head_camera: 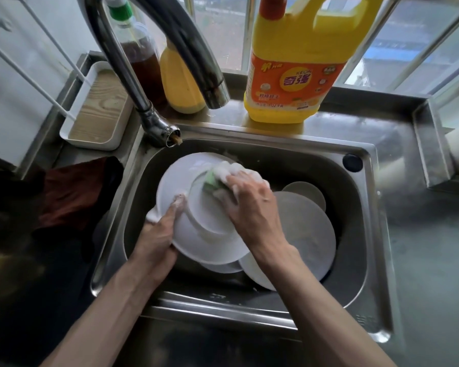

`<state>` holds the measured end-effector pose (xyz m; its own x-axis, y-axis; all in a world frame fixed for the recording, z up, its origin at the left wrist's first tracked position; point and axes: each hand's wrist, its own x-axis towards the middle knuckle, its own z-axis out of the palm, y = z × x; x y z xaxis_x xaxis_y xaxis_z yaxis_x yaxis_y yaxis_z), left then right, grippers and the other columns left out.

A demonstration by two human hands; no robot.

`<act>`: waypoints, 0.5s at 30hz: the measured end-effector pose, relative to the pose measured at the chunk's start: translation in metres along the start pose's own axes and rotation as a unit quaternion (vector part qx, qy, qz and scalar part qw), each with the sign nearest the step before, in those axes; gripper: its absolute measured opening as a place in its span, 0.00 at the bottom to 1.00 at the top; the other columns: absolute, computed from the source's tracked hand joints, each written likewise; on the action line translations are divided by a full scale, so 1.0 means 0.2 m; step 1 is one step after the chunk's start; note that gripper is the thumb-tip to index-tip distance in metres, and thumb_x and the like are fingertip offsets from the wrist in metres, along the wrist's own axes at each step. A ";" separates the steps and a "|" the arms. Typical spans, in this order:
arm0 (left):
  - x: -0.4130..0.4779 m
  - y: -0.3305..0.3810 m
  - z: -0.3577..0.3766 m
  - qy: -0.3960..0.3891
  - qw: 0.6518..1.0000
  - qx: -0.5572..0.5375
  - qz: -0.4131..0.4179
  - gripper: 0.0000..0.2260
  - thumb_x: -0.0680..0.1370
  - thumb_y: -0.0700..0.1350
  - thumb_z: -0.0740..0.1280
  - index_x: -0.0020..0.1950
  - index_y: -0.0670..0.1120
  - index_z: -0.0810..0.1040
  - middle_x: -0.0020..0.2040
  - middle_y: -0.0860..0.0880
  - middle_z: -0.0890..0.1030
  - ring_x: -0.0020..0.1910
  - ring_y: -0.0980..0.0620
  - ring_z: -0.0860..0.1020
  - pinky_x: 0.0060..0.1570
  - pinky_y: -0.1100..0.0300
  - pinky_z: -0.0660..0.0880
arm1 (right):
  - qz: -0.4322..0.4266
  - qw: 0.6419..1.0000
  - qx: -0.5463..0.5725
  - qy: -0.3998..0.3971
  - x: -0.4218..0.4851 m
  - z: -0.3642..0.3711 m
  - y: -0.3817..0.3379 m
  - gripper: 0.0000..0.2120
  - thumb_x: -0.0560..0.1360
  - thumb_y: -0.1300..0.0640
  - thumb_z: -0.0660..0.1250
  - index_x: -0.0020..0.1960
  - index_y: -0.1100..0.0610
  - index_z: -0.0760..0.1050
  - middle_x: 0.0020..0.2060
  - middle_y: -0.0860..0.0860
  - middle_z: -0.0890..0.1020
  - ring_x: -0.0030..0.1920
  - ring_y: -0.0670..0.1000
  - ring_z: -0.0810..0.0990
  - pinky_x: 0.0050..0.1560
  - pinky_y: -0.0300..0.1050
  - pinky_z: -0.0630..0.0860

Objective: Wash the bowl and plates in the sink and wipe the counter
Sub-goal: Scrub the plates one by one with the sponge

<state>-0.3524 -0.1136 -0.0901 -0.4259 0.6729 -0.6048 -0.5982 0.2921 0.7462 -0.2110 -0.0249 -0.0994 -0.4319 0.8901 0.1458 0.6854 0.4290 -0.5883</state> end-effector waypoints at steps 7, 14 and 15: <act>0.03 0.05 -0.01 0.017 1.000 -0.011 0.012 0.18 0.77 0.49 0.71 0.65 0.44 0.82 0.57 0.46 0.86 0.49 0.53 0.86 0.40 0.60 0.82 | 0.013 0.998 0.045 -0.039 -0.18 -0.04 0.06 0.10 0.76 0.52 0.73 0.57 0.48 0.81 0.56 0.44 0.81 0.50 0.48 0.73 0.53 0.51 0.75; 0.06 0.08 -0.03 -0.156 0.985 0.065 0.048 0.33 0.73 0.62 0.73 0.68 0.39 0.78 0.61 0.35 0.83 0.57 0.39 0.84 0.51 0.50 0.83 | -0.091 0.993 0.048 0.050 -0.14 0.00 -0.04 0.14 0.79 0.55 0.72 0.63 0.54 0.80 0.65 0.51 0.80 0.64 0.57 0.77 0.65 0.53 0.70; 0.07 0.09 -0.04 -0.167 0.982 0.067 0.051 0.36 0.68 0.63 0.78 0.66 0.40 0.80 0.59 0.36 0.84 0.55 0.40 0.84 0.49 0.51 0.83 | -0.106 0.992 0.037 0.062 -0.13 0.00 -0.04 0.14 0.80 0.55 0.71 0.65 0.54 0.80 0.66 0.52 0.79 0.65 0.59 0.76 0.68 0.56 0.69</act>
<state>-0.3745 -0.1045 -0.0880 -0.2193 0.8818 -0.4175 -0.4597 0.2840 0.8414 -0.2059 -0.0513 -0.0981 -0.4831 0.7950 0.3668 0.5393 0.6003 -0.5906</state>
